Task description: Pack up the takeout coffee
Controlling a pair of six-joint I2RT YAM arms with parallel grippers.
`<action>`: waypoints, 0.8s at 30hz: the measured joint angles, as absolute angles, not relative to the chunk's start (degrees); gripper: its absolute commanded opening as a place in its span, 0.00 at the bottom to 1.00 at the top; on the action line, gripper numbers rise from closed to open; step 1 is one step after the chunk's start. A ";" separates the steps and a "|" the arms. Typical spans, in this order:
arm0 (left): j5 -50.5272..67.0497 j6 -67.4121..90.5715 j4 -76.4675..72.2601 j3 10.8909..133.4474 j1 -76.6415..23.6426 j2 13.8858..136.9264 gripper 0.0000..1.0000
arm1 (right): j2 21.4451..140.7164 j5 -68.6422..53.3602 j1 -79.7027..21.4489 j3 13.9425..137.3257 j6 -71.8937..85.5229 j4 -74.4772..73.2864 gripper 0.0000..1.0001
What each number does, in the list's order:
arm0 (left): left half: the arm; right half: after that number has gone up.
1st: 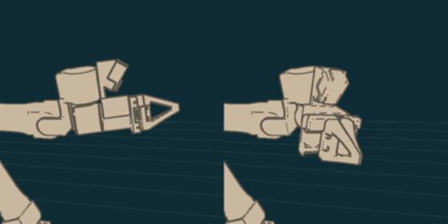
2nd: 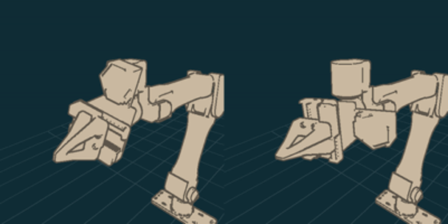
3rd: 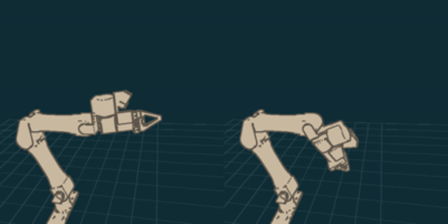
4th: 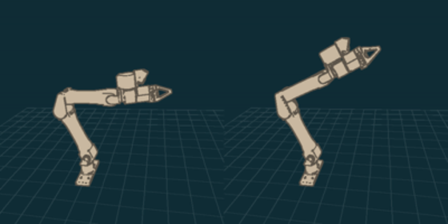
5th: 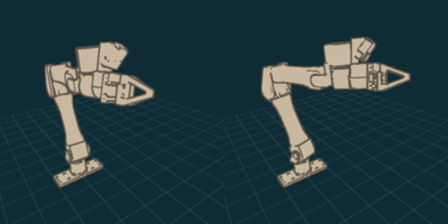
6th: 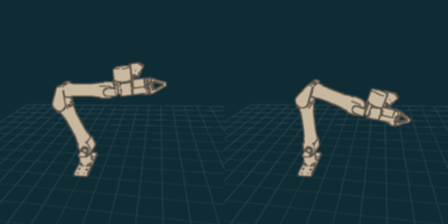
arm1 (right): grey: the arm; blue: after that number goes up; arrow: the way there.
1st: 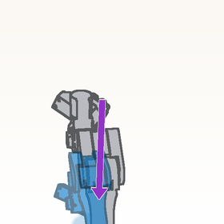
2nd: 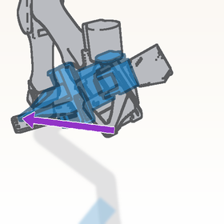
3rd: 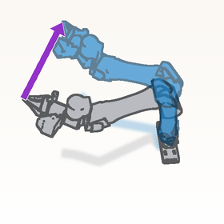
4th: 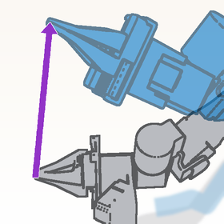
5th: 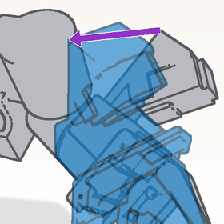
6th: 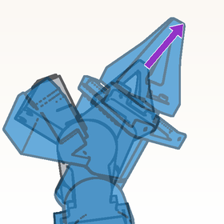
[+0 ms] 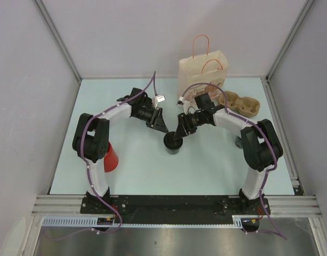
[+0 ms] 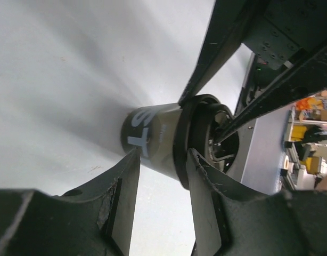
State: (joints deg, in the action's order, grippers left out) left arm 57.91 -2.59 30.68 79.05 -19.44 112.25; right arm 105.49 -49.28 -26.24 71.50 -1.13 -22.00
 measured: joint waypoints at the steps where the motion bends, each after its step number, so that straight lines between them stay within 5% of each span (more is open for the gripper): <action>1: 58.54 -2.57 30.72 79.05 -19.59 112.25 0.46 | 105.49 -49.23 -26.28 71.50 -1.13 -21.96 0.47; 24: 59.16 -6.11 33.17 78.70 -19.90 112.42 0.39 | 105.49 -48.93 -26.52 71.66 -1.17 -21.98 0.47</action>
